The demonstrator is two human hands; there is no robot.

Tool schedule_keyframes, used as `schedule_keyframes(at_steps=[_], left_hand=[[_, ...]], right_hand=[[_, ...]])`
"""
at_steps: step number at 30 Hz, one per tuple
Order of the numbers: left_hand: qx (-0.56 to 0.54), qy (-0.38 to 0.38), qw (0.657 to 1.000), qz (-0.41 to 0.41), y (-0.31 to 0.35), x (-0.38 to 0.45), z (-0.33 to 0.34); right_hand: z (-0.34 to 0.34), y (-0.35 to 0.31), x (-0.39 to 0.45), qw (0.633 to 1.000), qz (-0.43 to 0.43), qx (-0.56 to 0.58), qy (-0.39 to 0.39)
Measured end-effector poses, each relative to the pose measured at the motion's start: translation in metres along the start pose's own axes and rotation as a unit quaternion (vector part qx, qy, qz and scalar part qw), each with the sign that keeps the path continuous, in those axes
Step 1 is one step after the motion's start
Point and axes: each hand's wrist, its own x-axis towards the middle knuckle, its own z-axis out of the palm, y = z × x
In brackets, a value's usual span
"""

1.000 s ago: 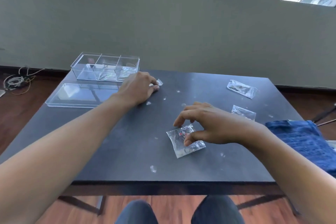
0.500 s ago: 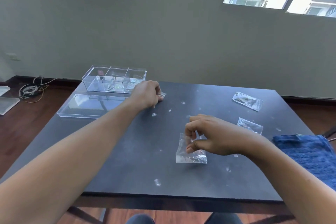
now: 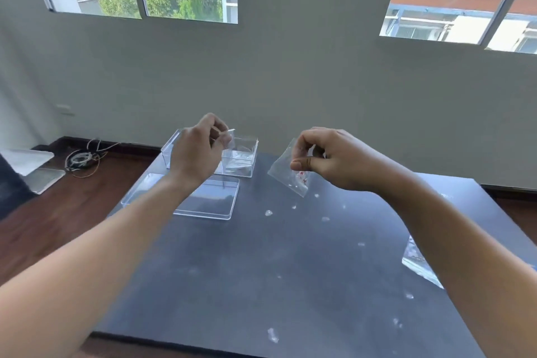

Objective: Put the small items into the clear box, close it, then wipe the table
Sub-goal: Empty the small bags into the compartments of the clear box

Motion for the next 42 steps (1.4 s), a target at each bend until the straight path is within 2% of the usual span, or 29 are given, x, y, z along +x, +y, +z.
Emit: schedule_keyframes(at_steps=[3, 12, 18, 26, 30, 33, 37, 42], left_hand=[[0.030, 0.010, 0.999, -0.025, -0.025, 0.019, -0.011], [0.130, -0.058, 0.989, -0.044, -0.045, 0.042, 0.001], [0.143, -0.092, 0.985, -0.039, -0.054, 0.039, 0.010], [0.214, -0.107, 0.971, -0.010, -0.054, 0.037, 0.014], [0.189, -0.139, 0.972, -0.008, -0.063, 0.042, 0.018], [0.165, -0.150, 0.975, -0.010, -0.065, 0.045, 0.017], [0.117, -0.131, 0.984, -0.023, -0.065, 0.041, 0.015], [0.074, -0.079, 0.994, -0.019, -0.066, 0.031, 0.013]], right_hand=[[0.010, -0.006, 0.026, 1.000, -0.002, -0.005, 0.016], [0.051, -0.013, 0.089, 0.999, -0.008, -0.036, 0.026], [0.064, -0.014, 0.118, 0.997, -0.010, -0.056, 0.051], [0.076, -0.015, 0.157, 0.995, 0.006, -0.098, 0.029], [0.079, -0.016, 0.171, 0.991, 0.018, -0.135, 0.000], [0.082, -0.014, 0.176, 0.976, 0.032, -0.204, -0.065], [0.086, -0.012, 0.182, 0.954, 0.048, -0.275, -0.108], [0.099, -0.011, 0.186, 0.954, 0.054, -0.269, -0.123]])
